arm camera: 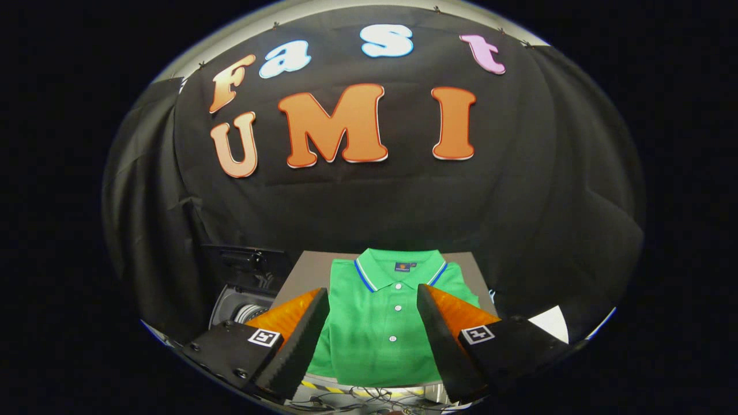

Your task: Put the clothes into the washing machine and then close the washing machine lid.

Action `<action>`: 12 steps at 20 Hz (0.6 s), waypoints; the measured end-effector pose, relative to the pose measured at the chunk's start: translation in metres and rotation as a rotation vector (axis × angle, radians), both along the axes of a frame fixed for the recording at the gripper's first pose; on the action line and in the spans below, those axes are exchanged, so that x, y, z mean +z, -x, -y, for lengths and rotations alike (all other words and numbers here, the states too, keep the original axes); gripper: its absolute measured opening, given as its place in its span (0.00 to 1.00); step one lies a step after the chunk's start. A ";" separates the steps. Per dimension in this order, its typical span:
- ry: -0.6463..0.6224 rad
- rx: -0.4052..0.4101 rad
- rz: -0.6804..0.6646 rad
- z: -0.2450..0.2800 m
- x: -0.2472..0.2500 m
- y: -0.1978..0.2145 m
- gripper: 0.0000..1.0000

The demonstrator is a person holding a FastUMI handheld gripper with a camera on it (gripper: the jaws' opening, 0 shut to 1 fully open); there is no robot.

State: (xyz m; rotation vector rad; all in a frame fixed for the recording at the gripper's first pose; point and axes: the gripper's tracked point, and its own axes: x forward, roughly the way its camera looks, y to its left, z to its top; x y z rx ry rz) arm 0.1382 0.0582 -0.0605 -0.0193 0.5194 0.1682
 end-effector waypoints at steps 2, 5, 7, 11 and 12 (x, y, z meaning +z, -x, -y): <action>-0.002 0.001 -0.063 -0.001 -0.023 -0.013 0.98; 0.011 -0.027 -0.158 0.009 -0.055 -0.028 0.99; 0.021 -0.046 -0.203 0.016 -0.076 -0.036 1.00; 0.058 -0.076 -0.292 0.030 -0.115 -0.036 1.00; 0.064 -0.066 -0.311 0.028 -0.127 -0.034 0.99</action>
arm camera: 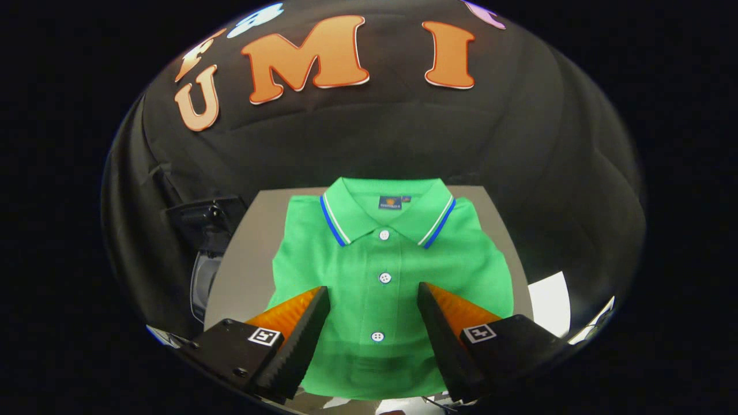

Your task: Put the clothes into the washing machine and then close the washing machine lid.

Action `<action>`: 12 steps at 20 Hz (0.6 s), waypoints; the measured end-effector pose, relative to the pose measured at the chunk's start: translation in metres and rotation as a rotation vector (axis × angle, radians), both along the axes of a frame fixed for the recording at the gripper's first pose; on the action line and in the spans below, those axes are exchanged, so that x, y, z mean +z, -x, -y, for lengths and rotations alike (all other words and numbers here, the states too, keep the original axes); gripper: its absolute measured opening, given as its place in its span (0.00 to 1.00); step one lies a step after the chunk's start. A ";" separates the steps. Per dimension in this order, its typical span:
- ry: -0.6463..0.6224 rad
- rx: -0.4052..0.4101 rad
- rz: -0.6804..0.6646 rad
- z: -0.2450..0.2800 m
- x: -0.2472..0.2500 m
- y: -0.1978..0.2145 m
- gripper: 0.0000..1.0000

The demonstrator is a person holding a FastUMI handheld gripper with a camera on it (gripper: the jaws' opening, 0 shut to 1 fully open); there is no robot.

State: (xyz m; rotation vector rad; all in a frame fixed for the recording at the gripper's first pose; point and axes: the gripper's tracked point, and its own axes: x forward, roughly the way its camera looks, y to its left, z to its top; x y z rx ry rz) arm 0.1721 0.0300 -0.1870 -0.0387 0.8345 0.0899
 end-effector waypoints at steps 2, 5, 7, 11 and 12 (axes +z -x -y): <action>-0.005 0.021 0.027 0.000 0.001 -0.004 0.97; -0.009 0.043 0.036 0.003 0.001 -0.001 0.96; -0.007 0.055 0.025 0.003 0.000 0.000 0.89; -0.044 0.069 -0.008 0.002 0.003 0.001 0.47; -0.055 0.059 -0.015 0.004 0.004 0.000 0.36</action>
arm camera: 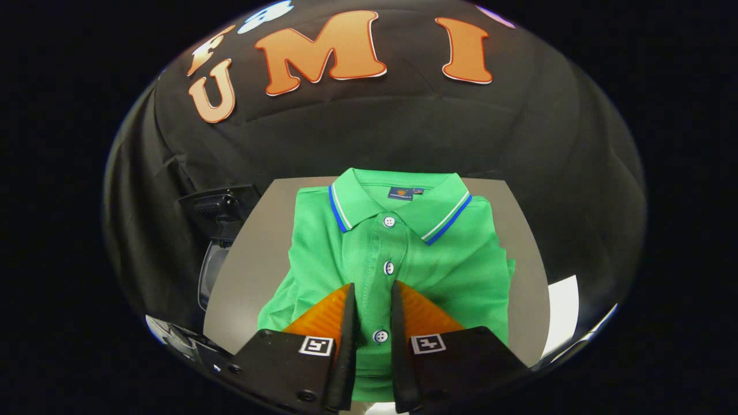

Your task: Put the clothes into the washing machine and then close the washing machine lid.

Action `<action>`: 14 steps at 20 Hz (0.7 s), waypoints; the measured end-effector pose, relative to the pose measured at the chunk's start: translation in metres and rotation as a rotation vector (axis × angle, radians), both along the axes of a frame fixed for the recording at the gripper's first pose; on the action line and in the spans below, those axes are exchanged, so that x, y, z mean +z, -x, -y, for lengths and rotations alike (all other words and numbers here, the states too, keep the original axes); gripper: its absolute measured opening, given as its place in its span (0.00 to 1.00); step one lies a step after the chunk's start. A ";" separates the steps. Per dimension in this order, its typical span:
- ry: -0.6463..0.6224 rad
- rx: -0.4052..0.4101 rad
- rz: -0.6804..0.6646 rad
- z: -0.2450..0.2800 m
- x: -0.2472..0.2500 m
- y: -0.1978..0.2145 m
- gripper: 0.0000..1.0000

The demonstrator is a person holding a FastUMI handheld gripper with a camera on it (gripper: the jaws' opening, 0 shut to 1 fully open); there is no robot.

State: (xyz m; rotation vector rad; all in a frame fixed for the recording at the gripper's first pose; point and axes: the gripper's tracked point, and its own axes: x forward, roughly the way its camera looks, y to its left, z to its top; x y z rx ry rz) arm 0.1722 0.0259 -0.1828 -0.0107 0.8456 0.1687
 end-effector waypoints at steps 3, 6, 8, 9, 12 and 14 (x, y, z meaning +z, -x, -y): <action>-0.045 -0.068 0.026 -0.003 0.001 -0.005 0.15; -0.036 -0.060 0.156 -0.002 0.003 -0.003 0.09; -0.028 -0.043 0.284 -0.002 0.007 -0.006 0.09; -0.018 -0.043 0.337 0.000 0.009 -0.007 0.09; -0.071 -0.033 0.477 -0.001 0.025 -0.008 0.09; -0.140 -0.037 0.584 -0.007 0.047 -0.012 0.08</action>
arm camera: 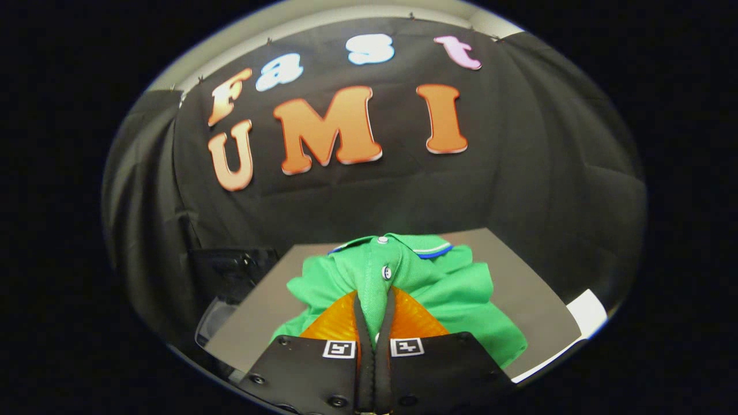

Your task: Put the clothes into the washing machine and then close the washing machine lid.

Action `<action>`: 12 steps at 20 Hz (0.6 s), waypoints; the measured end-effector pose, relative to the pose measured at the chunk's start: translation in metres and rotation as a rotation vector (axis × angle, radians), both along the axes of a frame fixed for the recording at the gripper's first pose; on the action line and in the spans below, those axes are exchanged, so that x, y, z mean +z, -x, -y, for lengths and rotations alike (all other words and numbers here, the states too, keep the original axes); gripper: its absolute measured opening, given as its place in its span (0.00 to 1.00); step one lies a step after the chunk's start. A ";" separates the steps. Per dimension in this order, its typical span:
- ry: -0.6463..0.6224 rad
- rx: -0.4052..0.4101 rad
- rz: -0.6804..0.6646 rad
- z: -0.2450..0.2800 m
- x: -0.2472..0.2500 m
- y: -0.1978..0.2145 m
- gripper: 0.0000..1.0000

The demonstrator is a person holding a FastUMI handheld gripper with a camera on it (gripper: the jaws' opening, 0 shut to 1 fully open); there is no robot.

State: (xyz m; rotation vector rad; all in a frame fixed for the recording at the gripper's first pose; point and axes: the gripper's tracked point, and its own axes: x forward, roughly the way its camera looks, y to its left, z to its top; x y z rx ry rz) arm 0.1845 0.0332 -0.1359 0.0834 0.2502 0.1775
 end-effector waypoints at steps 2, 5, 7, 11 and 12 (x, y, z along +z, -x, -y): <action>-0.041 0.013 0.078 -0.009 0.018 -0.002 0.08; -0.036 0.036 0.175 -0.016 0.051 0.010 0.08; -0.029 0.038 0.245 -0.020 0.075 0.037 0.08; -0.042 0.008 0.316 -0.024 0.107 0.065 0.08; -0.029 -0.007 0.330 -0.025 0.112 0.070 0.08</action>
